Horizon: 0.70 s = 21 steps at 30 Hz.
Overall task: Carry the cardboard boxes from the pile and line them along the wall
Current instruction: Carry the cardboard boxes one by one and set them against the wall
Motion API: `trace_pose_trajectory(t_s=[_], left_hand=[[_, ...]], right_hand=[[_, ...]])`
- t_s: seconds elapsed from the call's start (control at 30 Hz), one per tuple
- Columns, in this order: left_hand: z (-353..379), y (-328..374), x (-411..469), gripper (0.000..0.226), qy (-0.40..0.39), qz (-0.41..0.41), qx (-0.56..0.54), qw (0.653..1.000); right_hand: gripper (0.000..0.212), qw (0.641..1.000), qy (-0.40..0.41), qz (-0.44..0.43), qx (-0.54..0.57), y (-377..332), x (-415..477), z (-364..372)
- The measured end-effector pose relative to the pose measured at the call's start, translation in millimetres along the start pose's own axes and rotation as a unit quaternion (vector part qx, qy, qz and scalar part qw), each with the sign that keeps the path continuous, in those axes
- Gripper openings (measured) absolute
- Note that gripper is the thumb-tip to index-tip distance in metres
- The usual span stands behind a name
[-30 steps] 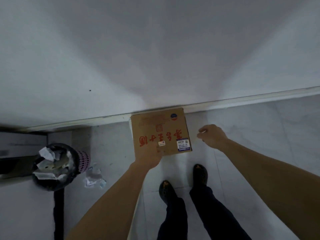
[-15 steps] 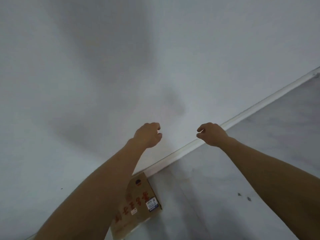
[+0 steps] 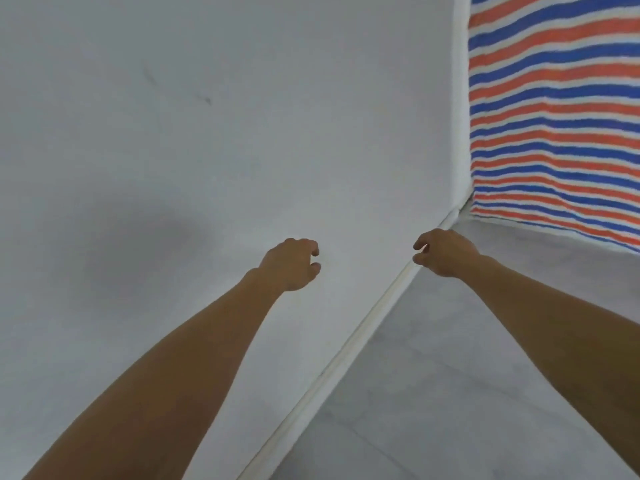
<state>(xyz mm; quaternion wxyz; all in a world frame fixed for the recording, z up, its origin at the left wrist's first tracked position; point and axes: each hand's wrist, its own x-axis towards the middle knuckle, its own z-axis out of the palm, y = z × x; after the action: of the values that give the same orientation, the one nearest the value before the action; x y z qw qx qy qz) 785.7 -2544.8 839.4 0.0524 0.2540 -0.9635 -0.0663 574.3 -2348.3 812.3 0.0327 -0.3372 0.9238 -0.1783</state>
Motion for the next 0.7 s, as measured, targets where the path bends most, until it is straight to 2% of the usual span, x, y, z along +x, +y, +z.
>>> trace_pose_trajectory(t_s=[0.23,0.3,0.43,0.63,0.7], left_hand=[[-12.2,175.5,152.1,0.036,0.030,0.128,0.028,0.991],[-15.8,193.6,169.6,0.036,0.031,0.144,0.032,0.989],[0.9,286.7,250.1,0.037,0.032,0.208,0.018,0.977],[32.3,470.5,336.1,0.048,-0.009,0.315,-0.067,0.947],[58.3,538.8,351.5,0.051,-0.010,0.348,-0.059,0.935]], right_hand=[[0.040,0.990,0.109,0.089,-0.008,154.4,36.4,-110.6],[0.042,0.988,0.127,0.087,-0.024,171.9,41.8,-123.0],[0.045,0.975,0.154,0.153,-0.055,257.2,64.9,-164.3],[0.046,0.940,0.188,0.275,-0.070,399.6,51.2,-220.5],[0.046,0.923,0.185,0.330,-0.072,454.2,31.7,-234.0]])
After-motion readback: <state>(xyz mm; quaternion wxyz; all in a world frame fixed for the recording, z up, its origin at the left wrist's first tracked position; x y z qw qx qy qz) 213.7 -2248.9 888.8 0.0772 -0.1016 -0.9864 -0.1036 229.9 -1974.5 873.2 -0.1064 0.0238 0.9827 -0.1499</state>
